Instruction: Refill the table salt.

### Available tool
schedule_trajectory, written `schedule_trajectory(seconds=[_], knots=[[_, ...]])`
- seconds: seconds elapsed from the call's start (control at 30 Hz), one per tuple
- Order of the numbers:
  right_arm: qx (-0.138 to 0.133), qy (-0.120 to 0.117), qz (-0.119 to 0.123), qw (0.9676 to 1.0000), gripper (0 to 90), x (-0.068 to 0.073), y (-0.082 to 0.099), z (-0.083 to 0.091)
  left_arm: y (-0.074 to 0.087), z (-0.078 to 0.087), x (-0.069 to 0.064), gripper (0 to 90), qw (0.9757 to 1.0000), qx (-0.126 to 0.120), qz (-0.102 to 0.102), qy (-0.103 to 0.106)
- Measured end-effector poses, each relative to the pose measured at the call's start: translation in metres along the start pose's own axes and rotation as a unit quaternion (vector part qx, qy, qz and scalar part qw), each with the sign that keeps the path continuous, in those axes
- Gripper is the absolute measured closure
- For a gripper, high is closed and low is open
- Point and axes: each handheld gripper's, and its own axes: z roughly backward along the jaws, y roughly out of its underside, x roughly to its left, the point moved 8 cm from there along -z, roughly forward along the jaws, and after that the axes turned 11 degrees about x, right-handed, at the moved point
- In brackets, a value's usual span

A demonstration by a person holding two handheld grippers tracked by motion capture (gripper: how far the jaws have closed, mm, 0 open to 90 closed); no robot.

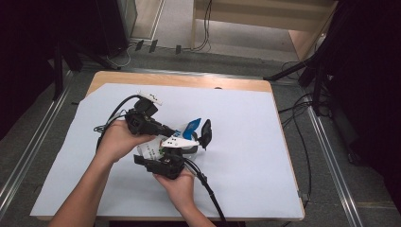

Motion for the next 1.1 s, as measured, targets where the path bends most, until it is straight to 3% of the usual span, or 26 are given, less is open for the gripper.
schedule_trajectory(seconds=[0.2, 0.6, 1.1], knots=[[0.003, 0.001, 0.006, 1.0000, 63.6, 0.0022, -0.0011, 0.0001, -0.0007, 0.0007, -0.0001, 88.8, 1.0000, 0.003, -0.002, -0.009], [0.013, 0.012, 0.029, 0.9994, 62.1, 0.0031, 0.0006, -0.0033, 0.0009, 0.0014, 0.0011, 88.8, 1.0000, -0.005, 0.000, -0.006], [-0.004, -0.008, 0.002, 1.0000, 65.2, 0.0030, -0.0033, -0.0023, -0.0005, 0.0027, -0.0013, 87.2, 0.9998, -0.018, -0.008, -0.007]])
